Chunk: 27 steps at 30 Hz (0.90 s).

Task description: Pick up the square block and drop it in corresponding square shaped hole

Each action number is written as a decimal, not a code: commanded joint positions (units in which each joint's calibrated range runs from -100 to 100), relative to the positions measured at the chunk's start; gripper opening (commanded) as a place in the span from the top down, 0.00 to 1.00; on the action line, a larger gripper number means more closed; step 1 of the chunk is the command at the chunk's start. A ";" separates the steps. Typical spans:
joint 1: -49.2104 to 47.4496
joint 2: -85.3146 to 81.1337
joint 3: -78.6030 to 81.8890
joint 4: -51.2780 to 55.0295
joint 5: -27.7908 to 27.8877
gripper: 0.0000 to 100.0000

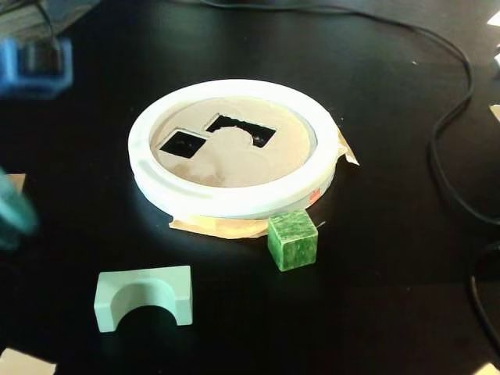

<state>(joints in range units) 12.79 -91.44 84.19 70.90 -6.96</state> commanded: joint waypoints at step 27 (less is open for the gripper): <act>-27.27 102.77 -91.75 -4.22 13.43 0.07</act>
<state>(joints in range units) -12.29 -0.31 9.71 60.04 3.83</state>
